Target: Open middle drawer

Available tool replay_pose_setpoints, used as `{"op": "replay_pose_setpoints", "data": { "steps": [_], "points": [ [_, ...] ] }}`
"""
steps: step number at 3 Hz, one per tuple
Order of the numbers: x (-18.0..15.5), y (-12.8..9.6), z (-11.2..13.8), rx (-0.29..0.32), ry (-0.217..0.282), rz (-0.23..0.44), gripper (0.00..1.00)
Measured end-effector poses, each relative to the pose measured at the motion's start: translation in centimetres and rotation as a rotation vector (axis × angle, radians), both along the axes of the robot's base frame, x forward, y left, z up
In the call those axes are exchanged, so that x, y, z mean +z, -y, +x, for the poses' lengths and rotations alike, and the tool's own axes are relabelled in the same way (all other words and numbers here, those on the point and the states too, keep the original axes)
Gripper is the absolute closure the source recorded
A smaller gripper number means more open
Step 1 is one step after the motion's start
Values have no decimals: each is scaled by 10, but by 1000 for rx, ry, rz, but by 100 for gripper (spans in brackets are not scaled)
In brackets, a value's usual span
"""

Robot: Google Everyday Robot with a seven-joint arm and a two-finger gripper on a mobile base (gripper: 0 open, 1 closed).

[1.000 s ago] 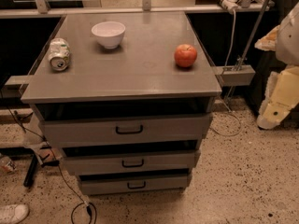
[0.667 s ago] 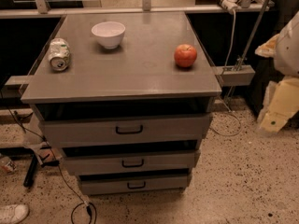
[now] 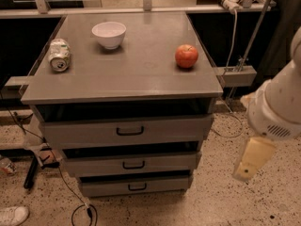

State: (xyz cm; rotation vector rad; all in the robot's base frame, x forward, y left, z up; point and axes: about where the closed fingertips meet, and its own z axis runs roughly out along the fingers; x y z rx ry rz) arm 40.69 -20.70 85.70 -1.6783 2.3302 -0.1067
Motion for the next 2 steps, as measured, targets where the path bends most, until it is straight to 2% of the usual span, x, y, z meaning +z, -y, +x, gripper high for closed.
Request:
{"op": "replay_pose_setpoints", "data": {
  "steps": [1, 2],
  "points": [
    [-57, -5, -11, -15, -85, -24, 0],
    [-63, -4, -15, -18, -97, -27, 0]
  ]
}}
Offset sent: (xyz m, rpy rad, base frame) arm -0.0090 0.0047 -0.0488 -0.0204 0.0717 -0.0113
